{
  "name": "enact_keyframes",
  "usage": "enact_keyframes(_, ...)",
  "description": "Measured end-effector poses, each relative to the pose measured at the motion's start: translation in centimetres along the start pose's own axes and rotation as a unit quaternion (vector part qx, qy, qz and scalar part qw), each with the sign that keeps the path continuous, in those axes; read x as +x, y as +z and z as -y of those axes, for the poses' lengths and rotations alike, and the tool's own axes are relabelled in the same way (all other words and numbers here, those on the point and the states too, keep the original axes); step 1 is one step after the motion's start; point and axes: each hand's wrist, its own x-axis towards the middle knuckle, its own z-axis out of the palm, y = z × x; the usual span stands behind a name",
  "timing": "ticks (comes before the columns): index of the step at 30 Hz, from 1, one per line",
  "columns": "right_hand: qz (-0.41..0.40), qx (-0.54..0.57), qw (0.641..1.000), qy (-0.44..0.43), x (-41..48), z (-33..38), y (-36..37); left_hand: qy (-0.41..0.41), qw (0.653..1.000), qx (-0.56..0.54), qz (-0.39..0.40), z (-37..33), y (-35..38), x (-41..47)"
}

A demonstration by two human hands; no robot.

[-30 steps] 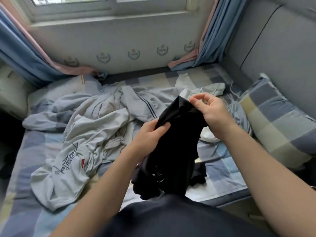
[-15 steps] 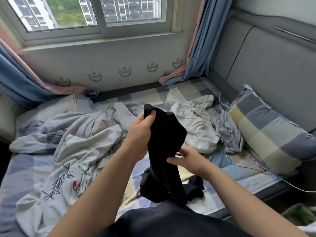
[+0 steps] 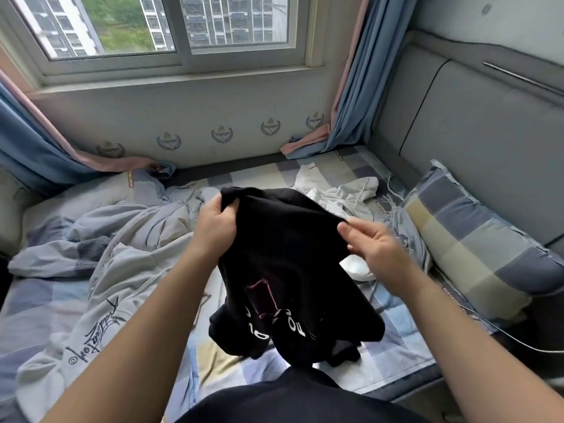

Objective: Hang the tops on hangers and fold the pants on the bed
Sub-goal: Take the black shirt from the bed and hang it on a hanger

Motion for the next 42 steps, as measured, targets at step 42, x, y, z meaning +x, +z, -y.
enact_keyframes(42, -0.068, 0.061, 0.981, 0.169, -1.3, -5.0, 2.0, -0.226, 0.922, -0.309, 0.064, -1.1, 6.5, -7.5)
